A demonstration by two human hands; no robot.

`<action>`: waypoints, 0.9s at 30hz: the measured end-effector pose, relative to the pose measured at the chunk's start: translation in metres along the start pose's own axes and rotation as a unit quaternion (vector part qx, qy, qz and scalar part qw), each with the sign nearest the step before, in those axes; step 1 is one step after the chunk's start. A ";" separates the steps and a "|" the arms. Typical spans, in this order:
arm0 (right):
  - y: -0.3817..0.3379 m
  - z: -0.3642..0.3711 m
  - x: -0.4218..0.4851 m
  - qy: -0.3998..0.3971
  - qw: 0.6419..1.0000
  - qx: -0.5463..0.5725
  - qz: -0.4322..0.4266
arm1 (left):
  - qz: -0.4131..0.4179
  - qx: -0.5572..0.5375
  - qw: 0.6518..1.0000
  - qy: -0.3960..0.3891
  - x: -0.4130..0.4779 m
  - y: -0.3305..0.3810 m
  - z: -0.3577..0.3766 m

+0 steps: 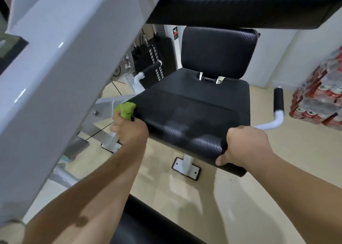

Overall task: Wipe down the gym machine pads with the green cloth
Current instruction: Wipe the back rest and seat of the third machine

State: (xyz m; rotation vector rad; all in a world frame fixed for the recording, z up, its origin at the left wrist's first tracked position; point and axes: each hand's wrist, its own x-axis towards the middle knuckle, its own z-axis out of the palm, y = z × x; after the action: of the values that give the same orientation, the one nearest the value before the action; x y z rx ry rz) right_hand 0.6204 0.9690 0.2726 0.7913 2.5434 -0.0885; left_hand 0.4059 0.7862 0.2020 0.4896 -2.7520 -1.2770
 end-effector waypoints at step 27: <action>0.037 -0.005 -0.089 -0.131 0.846 0.507 0.104 | -0.052 0.000 0.849 -0.526 -0.280 -0.010 -0.076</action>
State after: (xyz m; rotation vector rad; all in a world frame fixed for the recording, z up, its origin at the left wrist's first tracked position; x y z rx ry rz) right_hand 0.7031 0.9542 0.3210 1.2905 1.9996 -1.4435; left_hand 0.6885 0.8123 0.2636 -0.1710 -3.5653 -2.0297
